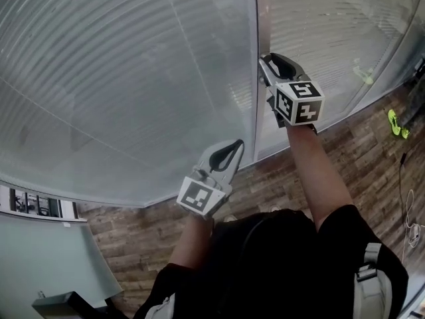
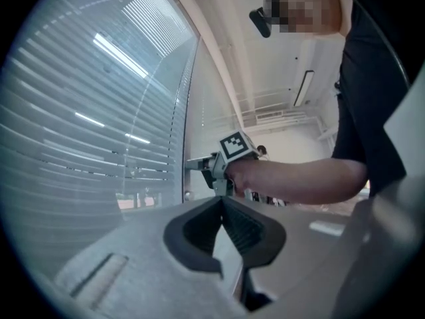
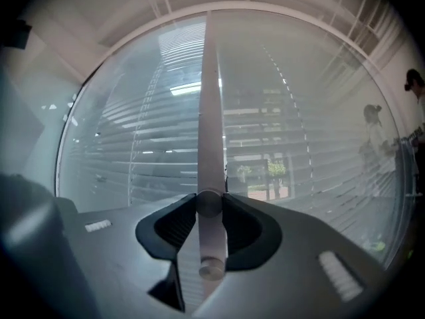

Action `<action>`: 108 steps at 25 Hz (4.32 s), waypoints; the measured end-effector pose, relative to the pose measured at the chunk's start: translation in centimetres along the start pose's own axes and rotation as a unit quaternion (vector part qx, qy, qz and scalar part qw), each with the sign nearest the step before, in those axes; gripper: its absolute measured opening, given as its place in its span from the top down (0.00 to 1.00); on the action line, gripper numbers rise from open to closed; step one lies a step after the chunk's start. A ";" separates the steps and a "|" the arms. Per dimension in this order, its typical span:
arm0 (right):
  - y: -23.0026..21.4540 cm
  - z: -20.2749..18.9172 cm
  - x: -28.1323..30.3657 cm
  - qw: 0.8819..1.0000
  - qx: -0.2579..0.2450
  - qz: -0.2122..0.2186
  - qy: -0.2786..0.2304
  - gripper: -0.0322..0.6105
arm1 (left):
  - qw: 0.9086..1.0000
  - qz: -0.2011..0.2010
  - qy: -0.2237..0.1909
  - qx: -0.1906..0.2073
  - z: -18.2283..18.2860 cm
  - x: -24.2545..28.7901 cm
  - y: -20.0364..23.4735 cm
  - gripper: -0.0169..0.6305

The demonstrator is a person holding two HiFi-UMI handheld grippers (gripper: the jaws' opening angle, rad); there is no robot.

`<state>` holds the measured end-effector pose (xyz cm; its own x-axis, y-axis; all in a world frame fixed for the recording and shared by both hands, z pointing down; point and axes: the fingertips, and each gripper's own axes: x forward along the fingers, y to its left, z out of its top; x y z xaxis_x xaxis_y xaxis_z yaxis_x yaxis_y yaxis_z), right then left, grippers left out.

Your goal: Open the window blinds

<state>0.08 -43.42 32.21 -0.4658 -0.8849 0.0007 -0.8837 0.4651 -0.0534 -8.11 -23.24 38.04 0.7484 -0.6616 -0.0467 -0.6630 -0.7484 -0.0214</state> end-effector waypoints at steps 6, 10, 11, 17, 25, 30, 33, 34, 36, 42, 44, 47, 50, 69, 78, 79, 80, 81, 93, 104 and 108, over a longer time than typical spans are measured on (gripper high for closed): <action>-0.1 0.6 -0.1 0.997 0.082 0.009 -0.012 0.75 | 1.000 -0.005 0.007 -0.006 -0.7 -0.2 -0.5 0.97; -0.3 0.4 0.1 0.996 0.084 0.010 -0.010 0.75 | 1.000 -0.006 0.009 -0.008 -0.7 -0.2 -0.6 0.97; -0.3 0.4 0.1 0.996 0.090 0.011 -0.010 0.75 | 1.000 -0.005 0.008 -0.006 -0.6 -0.2 -0.4 0.97; -0.4 0.5 0.1 0.993 0.114 0.011 -0.012 0.75 | 1.000 0.002 0.005 0.011 0.3 -0.4 0.4 0.97; -0.5 0.5 0.0 0.993 0.114 0.026 -0.021 0.66 | 1.000 -0.007 0.007 0.011 0.2 0.0 -0.5 0.97; -0.4 -0.2 -0.7 0.998 0.055 0.031 -0.012 0.58 | 1.000 -0.012 0.006 0.010 0.3 0.4 -0.5 0.97; -0.1 -0.5 -1.0 0.999 -0.007 0.043 -0.005 0.57 | 1.000 -0.016 0.004 0.010 0.3 0.7 -0.7 0.97; 0.2 -0.5 -1.1 0.998 -0.036 0.049 -0.003 0.57 | 1.000 -0.018 0.003 0.011 0.4 0.8 -0.7 0.97; 0.6 -0.2 -1.2 0.992 -0.113 0.053 0.006 0.57 | 1.000 -0.019 0.002 0.011 0.4 0.8 -0.7 0.97; 1.3 1.0 -1.5 0.919 -0.392 0.024 0.048 0.54 | 1.000 -0.027 0.008 0.011 -0.1 0.9 -1.4 0.97; 1.8 1.3 -1.4 0.886 -0.461 0.014 0.056 0.54 | 1.000 -0.029 0.008 0.008 -0.3 0.9 -1.6 0.97; 2.2 1.0 -1.2 0.831 -0.553 0.003 0.062 0.57 | 1.000 -0.029 0.005 0.002 -0.3 0.7 -1.7 0.97; 2.2 0.5 -1.0 0.795 -0.602 0.002 0.073 0.57 | 1.000 -0.026 0.002 -0.001 -0.1 0.4 -1.6 0.97; 2.1 -0.3 0.1 0.759 -0.645 -0.005 0.086 0.75 | 1.000 -0.002 0.007 -0.007 -0.7 -1.7 -0.6 0.97; 2.2 -0.5 0.5 0.779 -0.621 -0.006 0.088 0.75 | 1.000 -0.006 0.006 -0.002 -1.1 -1.6 -0.4 0.97; 2.3 -0.5 0.6 0.785 -0.613 -0.006 0.087 0.75 | 1.000 -0.006 0.011 -0.003 -1.2 -1.8 -0.4 0.97; 2.3 -0.5 0.7 0.791 -0.606 -0.005 0.087 0.75 | 1.000 -0.005 0.014 -0.003 -1.4 -2.0 -0.4 0.97; 2.2 -0.5 0.7 0.797 -0.597 -0.003 0.087 0.75 | 1.000 -0.004 0.015 -0.003 -1.5 -2.1 -0.4 0.97; 1.7 0.0 0.3 0.877 -0.473 -0.004 0.088 0.75 | 1.000 0.002 0.014 -0.015 -1.3 -2.0 -0.4 0.97; 1.2 0.4 0.4 0.932 -0.355 -0.015 0.068 0.75 | 1.000 0.009 0.012 -0.015 -1.5 -2.1 -0.2 0.97; 0.9 0.3 0.5 0.957 -0.284 -0.009 0.058 0.75 | 1.000 0.010 0.009 -0.015 -1.3 -2.2 -0.1 0.97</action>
<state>-0.95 -43.47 31.83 -0.4232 -0.8995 0.1086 -0.7592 0.4174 0.4994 -9.66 -21.77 39.46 0.7356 -0.6768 -0.0279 -0.6769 -0.7360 0.0094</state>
